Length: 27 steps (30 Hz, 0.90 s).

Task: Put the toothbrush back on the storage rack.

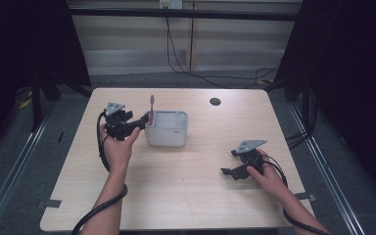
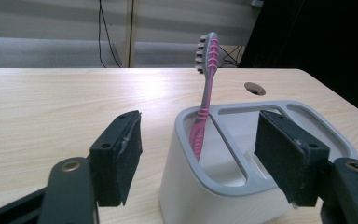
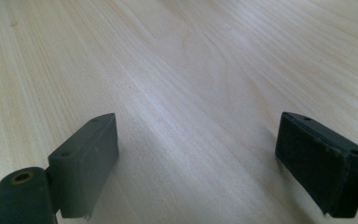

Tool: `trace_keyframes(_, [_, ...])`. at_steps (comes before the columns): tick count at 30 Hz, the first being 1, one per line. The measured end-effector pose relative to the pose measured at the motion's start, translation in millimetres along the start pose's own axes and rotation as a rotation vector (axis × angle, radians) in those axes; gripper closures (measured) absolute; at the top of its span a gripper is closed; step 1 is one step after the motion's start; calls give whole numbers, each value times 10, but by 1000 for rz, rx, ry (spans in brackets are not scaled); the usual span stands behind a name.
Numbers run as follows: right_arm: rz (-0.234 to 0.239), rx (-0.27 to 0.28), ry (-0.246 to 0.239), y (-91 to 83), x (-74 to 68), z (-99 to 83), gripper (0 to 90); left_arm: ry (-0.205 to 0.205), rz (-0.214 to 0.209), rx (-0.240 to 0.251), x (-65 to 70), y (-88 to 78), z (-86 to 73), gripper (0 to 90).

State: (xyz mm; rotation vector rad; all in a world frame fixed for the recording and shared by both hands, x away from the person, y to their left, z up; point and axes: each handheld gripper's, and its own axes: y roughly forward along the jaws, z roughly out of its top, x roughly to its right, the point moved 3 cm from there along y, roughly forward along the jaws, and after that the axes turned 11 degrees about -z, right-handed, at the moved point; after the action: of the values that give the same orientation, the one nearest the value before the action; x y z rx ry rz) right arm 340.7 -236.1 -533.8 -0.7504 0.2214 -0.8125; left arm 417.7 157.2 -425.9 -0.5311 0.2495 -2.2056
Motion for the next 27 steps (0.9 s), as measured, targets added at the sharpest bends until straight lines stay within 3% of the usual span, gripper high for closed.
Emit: trace_keyframes(27, [0, -1, 1, 0, -1, 0, 128, 35, -73, -38, -52, -205, -134, 251])
